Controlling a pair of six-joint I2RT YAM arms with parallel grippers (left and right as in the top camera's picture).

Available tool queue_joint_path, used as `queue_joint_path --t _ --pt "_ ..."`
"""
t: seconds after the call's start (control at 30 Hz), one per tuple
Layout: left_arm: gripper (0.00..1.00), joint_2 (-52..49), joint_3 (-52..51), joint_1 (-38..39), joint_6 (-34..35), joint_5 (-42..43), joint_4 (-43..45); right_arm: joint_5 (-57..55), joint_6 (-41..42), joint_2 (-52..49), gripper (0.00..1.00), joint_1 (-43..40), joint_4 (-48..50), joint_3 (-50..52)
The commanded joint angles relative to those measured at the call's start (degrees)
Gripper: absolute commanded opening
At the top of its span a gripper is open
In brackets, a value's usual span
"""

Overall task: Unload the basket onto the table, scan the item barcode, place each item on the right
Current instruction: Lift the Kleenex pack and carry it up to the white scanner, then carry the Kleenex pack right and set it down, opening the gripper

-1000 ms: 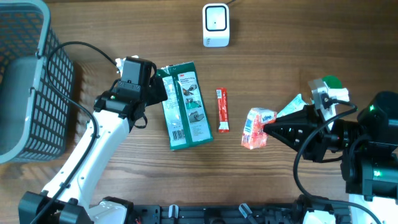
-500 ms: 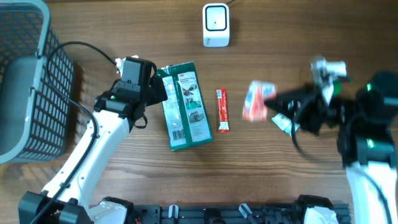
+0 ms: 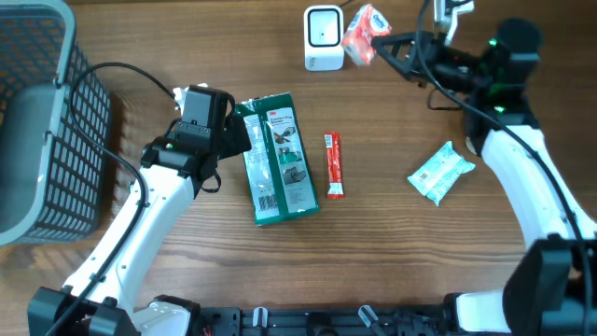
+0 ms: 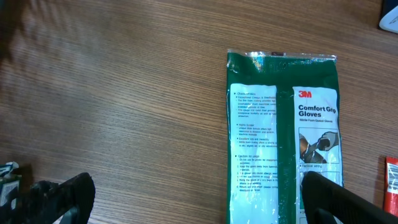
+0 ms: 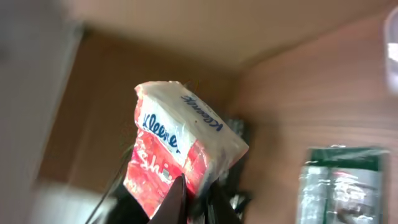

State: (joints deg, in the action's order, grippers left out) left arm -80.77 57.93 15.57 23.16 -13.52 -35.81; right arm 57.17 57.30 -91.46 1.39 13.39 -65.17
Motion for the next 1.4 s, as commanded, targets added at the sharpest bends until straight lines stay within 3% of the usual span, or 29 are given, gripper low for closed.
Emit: queue_joint_path --t 0.0,0.1,0.3,0.43,0.7,0.93,1.37 --pt "1.0 -0.07 0.42 -0.33 -0.66 -0.46 0.22 -21.22 -16.28 -1.05 0.04 2.71 -10.21 -2.27" --pt "1.0 -0.07 0.42 -0.33 -0.66 -0.48 0.22 -24.81 -25.59 -1.95 0.04 3.78 -24.2 -10.16" --pt "1.0 -0.07 0.42 -0.33 -0.66 -0.46 0.22 -37.66 -39.87 -9.7 0.04 7.15 -52.57 -39.43" --pt "1.0 -0.07 0.42 -0.33 -0.66 -0.46 0.22 -48.78 -49.35 -19.5 0.04 12.52 -63.45 -57.64" --pt "1.0 -0.07 0.42 -0.33 -0.66 -0.46 0.22 -75.28 -73.05 -33.7 0.04 23.52 -57.68 -61.86" --pt "1.0 -0.07 0.42 -0.33 -0.66 -0.46 0.22 -90.9 -89.0 -44.0 0.04 26.8 -47.87 -61.86" --pt "1.0 -0.07 0.42 -0.33 -0.66 -0.48 0.22 -88.48 -91.58 -46.14 0.04 26.71 -47.08 -61.79"
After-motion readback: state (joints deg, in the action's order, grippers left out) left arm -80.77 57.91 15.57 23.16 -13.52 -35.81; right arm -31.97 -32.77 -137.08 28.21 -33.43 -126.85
